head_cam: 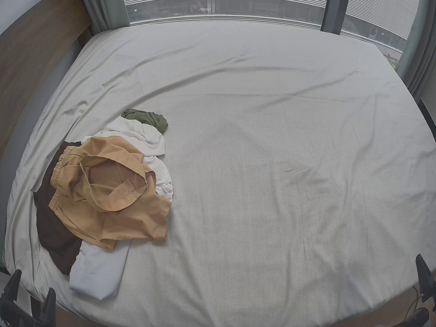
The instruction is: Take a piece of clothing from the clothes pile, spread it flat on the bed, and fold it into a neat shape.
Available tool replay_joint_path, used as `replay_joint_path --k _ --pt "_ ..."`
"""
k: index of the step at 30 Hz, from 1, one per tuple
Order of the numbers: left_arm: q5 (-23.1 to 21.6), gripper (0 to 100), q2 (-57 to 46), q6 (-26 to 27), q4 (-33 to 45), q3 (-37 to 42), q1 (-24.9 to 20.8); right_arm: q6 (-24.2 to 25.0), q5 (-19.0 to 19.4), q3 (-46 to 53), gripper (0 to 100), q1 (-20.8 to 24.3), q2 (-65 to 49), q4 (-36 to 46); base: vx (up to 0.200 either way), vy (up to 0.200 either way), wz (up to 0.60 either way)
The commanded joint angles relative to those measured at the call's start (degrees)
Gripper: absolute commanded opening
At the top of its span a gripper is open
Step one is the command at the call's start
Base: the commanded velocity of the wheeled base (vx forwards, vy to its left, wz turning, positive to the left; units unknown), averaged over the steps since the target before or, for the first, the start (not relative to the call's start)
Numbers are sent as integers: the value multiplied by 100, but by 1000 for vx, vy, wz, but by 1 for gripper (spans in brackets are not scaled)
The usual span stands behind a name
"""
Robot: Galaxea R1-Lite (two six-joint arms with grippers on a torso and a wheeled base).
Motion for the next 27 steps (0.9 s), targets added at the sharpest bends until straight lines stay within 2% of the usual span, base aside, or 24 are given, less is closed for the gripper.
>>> replay_joint_path --k 1,10,17,19,23,27 --pt "-17 100 -93 -9 -7 101 11 37 35 -375 100 426 1041 -14 0 0 0" --pt "-17 100 -93 -9 -7 101 11 353 220 -920 100 910 2113 -84 0 0 0" --pt "-8 100 -93 -18 -7 101 11 1285 518 -1262 100 1244 3256 -629 0 0 0" --pt "-8 100 -93 -18 -7 101 11 1417 589 -1350 100 1332 3467 -691 0 0 0" --pt "-8 100 -93 -18 -7 101 11 1909 800 -1473 100 1868 4126 -1174 0 0 0" --pt "-8 100 -93 -18 2 101 2 2067 809 -1552 100 2035 4504 -1385 0 0 0"
